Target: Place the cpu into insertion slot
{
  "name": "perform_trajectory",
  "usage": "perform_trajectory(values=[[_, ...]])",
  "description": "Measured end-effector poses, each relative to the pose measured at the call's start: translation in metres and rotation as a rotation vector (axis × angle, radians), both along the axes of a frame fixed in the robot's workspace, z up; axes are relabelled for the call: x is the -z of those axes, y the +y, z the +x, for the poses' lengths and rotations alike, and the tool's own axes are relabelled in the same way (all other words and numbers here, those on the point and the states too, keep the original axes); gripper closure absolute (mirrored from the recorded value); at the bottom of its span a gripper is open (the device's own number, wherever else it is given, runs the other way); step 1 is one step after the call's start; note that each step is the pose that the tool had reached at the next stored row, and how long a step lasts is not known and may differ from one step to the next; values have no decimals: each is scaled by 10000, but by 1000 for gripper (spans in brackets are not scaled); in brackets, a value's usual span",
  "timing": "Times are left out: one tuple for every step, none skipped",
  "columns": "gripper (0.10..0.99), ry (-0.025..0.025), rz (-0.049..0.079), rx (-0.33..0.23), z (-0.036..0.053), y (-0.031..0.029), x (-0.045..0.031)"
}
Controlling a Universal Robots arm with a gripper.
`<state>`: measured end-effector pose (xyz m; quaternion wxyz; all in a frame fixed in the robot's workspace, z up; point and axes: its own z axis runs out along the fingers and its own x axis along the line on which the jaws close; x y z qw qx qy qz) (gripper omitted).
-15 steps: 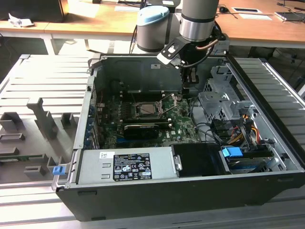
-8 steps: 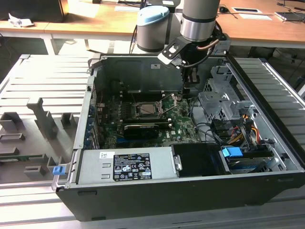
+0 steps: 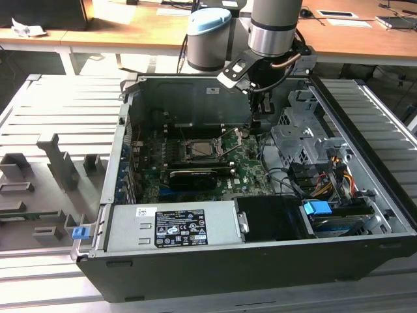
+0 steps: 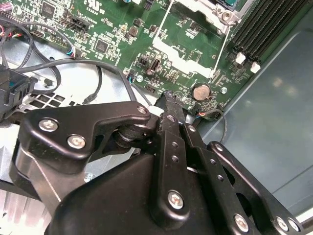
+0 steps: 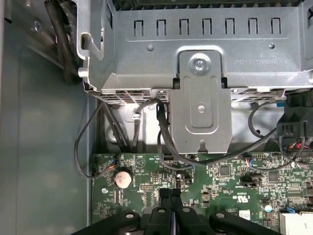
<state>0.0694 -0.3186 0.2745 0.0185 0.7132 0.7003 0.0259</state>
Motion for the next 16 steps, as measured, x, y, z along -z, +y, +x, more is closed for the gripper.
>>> perform_trajectory(values=[[980, 0, -1, 1, 2, 0, 0], [980, 0, 0, 1, 5, 0, 0], [980, 0, 0, 0, 10, 0, 0], [980, 0, 0, 0, 14, 0, 0], [980, 0, 0, 1, 19, 0, 0], [980, 0, 0, 0, 22, 0, 0], [980, 0, 0, 0, 27, 0, 0], [980, 0, 0, 0, 30, 0, 0], [980, 0, 0, 0, 32, 0, 0], [980, 0, 0, 0, 36, 0, 0], [980, 0, 1, 0, 43, 0, 0], [980, 0, 0, 0, 51, 0, 0], [980, 0, 1, 0, 58, 0, 0], [980, 0, 0, 0, 64, 0, 0], [980, 0, -1, 0, 73, 0, 0], [980, 0, 0, 0, 85, 0, 0]])
